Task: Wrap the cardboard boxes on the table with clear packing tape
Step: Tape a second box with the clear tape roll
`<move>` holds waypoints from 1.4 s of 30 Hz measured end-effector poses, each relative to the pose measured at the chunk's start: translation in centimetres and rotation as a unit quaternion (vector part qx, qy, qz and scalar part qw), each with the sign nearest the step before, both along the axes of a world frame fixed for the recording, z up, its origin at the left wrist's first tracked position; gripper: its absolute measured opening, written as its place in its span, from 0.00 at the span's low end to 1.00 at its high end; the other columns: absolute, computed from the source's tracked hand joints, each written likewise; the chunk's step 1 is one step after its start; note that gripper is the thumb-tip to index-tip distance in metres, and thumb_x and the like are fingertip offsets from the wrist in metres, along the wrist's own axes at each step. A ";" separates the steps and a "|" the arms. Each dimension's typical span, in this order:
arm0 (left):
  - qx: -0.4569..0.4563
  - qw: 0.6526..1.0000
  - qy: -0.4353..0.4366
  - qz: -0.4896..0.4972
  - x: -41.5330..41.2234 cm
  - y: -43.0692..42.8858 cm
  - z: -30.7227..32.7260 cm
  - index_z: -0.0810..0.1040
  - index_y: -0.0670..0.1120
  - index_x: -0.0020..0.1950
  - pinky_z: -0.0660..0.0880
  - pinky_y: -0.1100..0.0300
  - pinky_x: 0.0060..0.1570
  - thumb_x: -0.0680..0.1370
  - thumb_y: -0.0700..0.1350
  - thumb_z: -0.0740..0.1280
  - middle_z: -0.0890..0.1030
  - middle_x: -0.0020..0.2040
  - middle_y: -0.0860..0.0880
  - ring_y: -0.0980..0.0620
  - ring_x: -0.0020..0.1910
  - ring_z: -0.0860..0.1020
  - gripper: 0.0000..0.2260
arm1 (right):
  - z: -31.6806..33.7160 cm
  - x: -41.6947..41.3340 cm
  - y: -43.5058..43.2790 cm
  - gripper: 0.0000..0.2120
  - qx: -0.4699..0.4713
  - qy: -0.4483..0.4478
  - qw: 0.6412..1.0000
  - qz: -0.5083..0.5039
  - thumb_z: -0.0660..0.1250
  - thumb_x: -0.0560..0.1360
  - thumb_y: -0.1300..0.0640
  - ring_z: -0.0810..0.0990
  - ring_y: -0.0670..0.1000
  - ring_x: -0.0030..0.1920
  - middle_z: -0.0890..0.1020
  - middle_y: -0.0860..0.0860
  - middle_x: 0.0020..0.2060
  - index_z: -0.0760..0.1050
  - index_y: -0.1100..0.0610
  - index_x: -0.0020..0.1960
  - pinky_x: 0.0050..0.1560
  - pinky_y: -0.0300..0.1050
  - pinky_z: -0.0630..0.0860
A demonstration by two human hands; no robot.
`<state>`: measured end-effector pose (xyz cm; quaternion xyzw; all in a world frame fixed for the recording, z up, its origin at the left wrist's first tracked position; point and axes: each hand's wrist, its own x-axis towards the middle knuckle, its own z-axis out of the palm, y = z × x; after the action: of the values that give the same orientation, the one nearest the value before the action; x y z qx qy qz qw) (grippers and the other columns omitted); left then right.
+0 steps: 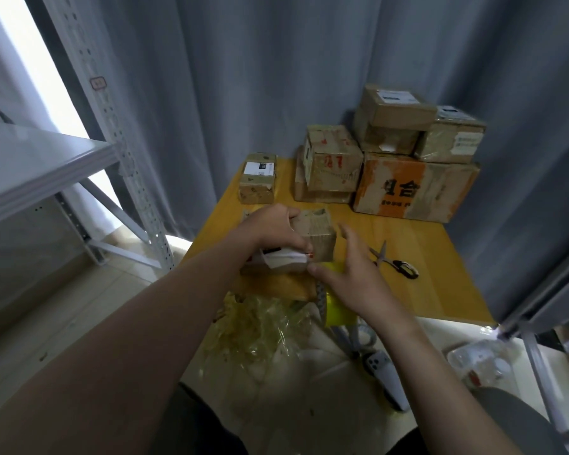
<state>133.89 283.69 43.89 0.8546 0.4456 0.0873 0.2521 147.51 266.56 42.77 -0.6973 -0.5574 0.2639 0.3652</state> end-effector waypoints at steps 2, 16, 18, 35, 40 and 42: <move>-0.003 1.000 -0.002 0.004 0.0 -0.2 0.2 0.79 0.50 0.67 0.80 0.51 0.55 0.64 0.62 0.81 0.84 0.54 0.55 0.54 0.51 0.81 0.35 | -0.9 0.1 -0.5 0.40 -0.030 0.037 0.994 -0.098 0.74 0.73 0.38 0.72 0.51 0.68 0.69 0.51 0.72 0.62 0.53 0.77 0.65 0.50 0.74; -0.182 0.980 0.068 -0.047 -1.1 0.7 2.8 0.82 0.53 0.66 0.66 0.46 0.75 0.66 0.68 0.78 0.78 0.71 0.51 0.46 0.74 0.70 0.34 | 0.1 -0.9 -5.6 0.13 0.090 0.272 0.954 -0.090 0.69 0.81 0.53 0.78 0.43 0.31 0.81 0.50 0.32 0.83 0.59 0.42 0.30 0.32 0.73; -0.187 0.980 0.062 -0.024 -1.1 0.8 2.7 0.81 0.52 0.69 0.65 0.45 0.75 0.64 0.70 0.78 0.76 0.73 0.50 0.44 0.75 0.69 0.38 | 0.6 -1.4 -5.6 0.11 0.107 0.269 0.955 -0.069 0.67 0.81 0.59 0.76 0.45 0.32 0.78 0.57 0.34 0.81 0.62 0.43 0.31 0.32 0.72; 0.044 0.993 0.108 -0.033 -1.4 0.7 -0.7 0.71 0.59 0.65 0.64 0.37 0.71 0.60 0.74 0.73 0.76 0.66 0.55 0.47 0.67 0.74 0.39 | 5.2 -0.7 5.5 0.18 0.118 0.191 0.970 -0.093 0.63 0.84 0.46 0.81 0.41 0.28 0.84 0.50 0.31 0.81 0.61 0.51 0.30 0.32 0.74; 0.096 0.994 0.057 -0.003 -0.8 0.0 -1.5 0.67 0.55 0.76 0.52 0.34 0.76 0.64 0.68 0.76 0.74 0.74 0.53 0.46 0.75 0.68 0.44 | 6.1 -1.5 6.2 0.29 0.091 0.160 0.981 -0.061 0.62 0.81 0.37 0.87 0.60 0.38 0.86 0.59 0.35 0.79 0.65 0.51 0.46 0.58 0.85; 0.095 0.994 0.060 -0.005 -0.9 0.1 -1.5 0.68 0.56 0.74 0.53 0.34 0.75 0.65 0.68 0.77 0.75 0.73 0.53 0.47 0.74 0.69 0.42 | 6.4 -1.3 5.9 0.37 0.091 0.148 0.983 -0.059 0.62 0.74 0.30 0.85 0.66 0.42 0.85 0.64 0.39 0.80 0.66 0.50 0.51 0.68 0.81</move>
<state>133.01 283.75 42.42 0.8806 0.4454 0.0761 0.1429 146.22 272.46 49.12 -0.6462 -0.4766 0.2906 0.5204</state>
